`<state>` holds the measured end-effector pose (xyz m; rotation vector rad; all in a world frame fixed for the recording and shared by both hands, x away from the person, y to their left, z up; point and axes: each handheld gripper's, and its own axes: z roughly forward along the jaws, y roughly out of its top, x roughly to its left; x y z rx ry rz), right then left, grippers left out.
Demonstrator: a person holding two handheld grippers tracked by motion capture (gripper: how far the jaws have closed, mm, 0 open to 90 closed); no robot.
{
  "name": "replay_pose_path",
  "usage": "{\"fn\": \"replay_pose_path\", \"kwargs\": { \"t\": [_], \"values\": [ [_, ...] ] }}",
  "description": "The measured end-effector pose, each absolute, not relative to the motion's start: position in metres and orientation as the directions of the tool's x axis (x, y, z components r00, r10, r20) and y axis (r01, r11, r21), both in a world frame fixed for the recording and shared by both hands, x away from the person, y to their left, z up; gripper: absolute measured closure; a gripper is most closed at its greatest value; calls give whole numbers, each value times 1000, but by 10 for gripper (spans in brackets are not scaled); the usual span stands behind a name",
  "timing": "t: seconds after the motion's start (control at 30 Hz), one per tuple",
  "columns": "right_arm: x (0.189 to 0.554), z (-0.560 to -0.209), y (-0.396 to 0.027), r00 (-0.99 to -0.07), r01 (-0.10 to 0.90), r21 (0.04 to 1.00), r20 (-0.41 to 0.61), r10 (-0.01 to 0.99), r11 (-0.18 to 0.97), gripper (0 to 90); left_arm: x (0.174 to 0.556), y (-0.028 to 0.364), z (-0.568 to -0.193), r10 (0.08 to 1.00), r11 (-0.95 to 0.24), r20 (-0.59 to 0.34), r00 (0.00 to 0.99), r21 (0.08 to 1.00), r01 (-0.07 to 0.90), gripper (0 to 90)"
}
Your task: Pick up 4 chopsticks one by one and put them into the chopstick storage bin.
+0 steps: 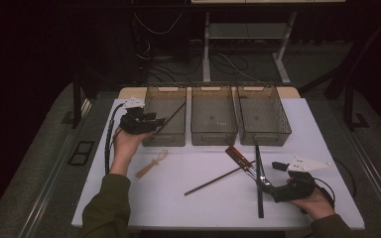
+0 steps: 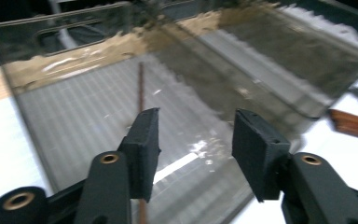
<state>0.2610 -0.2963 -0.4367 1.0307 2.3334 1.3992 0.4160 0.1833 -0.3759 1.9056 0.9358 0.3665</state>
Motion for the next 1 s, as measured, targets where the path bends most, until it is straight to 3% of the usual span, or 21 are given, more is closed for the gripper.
{"fn": "replay_pose_path", "kwargs": {
  "t": [0.37, 0.53, 1.0],
  "values": [
    [261, -437, -295, -725, 455, 841, 158, 670, 294, 40, 384, 162, -372, 653, -300, -105, 750, 874, 383, 405],
    [260, -438, -293, -727, 455, 838, 155, 669, 301, 40, 373, 158, -379, 620, -266, -159, 768, 878, 397, 364],
    [260, -437, -294, -731, 445, 843, 147, 667, 301, 40, 342, 147, -397, 574, -300, -169, 801, 867, 398, 318]
  ]
}}
